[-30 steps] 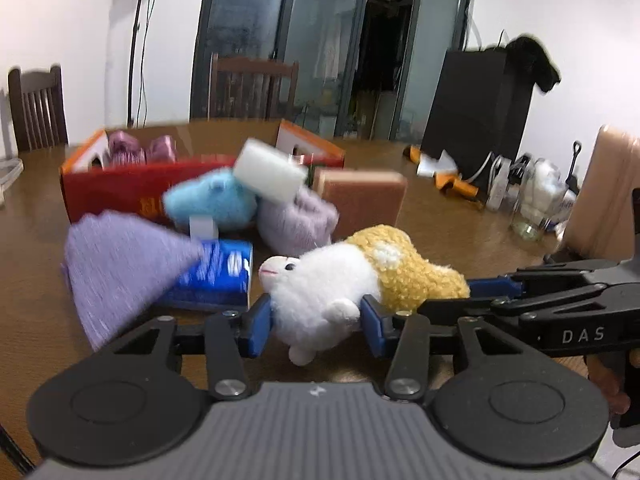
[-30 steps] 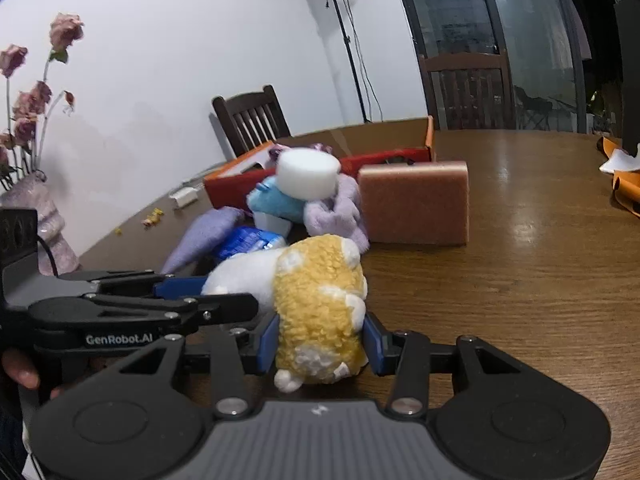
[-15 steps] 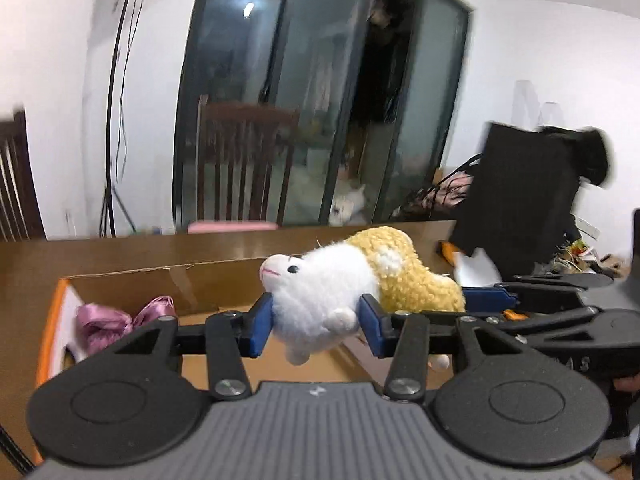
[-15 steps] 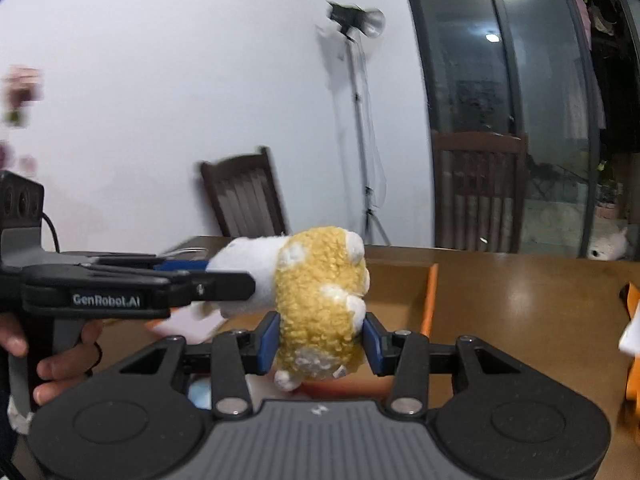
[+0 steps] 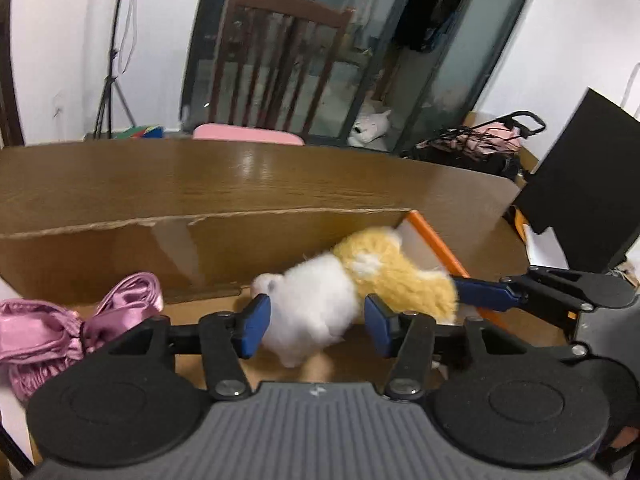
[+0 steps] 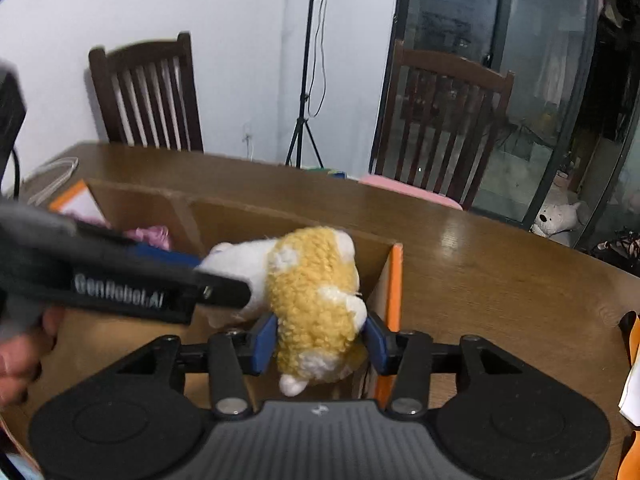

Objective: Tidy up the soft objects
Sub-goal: 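Carry the plush sheep into the box and release it beside the bow, then return the right gripper to the pile and grasp the pink-brown sponge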

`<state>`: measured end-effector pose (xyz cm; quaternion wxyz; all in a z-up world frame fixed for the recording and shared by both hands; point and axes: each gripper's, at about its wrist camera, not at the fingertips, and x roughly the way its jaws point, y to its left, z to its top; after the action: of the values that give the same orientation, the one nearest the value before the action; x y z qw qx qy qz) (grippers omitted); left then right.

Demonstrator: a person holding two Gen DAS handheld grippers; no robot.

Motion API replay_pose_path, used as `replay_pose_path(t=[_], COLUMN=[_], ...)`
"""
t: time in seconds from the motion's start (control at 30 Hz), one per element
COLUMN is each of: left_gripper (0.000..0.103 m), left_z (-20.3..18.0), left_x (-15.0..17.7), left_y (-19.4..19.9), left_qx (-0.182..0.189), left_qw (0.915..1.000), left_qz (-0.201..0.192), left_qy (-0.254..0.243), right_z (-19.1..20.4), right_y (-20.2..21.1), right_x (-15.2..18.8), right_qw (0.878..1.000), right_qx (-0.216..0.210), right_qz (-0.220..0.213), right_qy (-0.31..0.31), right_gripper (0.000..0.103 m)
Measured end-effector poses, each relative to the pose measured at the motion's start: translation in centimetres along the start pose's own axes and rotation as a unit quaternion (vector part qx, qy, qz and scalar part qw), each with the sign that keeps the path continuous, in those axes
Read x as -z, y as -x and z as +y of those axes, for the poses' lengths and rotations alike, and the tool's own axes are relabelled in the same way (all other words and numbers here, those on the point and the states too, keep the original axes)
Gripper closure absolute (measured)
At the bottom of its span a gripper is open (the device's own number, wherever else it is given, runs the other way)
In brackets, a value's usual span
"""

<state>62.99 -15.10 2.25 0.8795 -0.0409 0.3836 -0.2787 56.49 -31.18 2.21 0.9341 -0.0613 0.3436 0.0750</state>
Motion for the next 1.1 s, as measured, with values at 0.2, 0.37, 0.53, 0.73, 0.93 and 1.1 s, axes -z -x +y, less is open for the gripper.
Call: replay_pose_path(t=[0.2,0.37,0.53,0.73,0.93,1.1], left_gripper=[0.044,0.031,0.021,0.014,0.011,0.005], left_z=[-2.1,-4.2,-7.0,-10.4,-13.4,-14.6], left_x=[0.1,0.1,1.0,4.7,10.9,17.6], left_y=[4.1,12.4,21.6,28.7,32.9,35.9], left_qx=[-0.016,-0.045,-0.090,-0.128,-0.171,-0.160], left_qw=[0.9988,0.9929,0.9810,0.9673,0.9521,0.9453], left_qz=[-0.036,-0.097,-0.151,-0.194,-0.228,-0.269], left_qy=[-0.027,-0.052,-0.083,-0.102,-0.111,-0.093], right_z=[0.0,-0.9,-1.3,-0.5,1.1,2.8], right_y=[2.7,8.9,17.0,25.1,30.0,32.4], right_x=[-1.0,-2.5,-2.7,-0.1,3.9,9.6], right_qw=[1.000,0.998,0.993,0.987,0.981,0.974], right_qx=[0.003,0.011,0.010,-0.002,-0.031,-0.055], right_qz=[-0.022,-0.063,-0.114,-0.156,-0.186,-0.214], right_qy=[0.005,0.018,0.031,0.041,0.050,0.046], right_gripper=[0.046,0.039,0.030,0.024,0.020,0.017])
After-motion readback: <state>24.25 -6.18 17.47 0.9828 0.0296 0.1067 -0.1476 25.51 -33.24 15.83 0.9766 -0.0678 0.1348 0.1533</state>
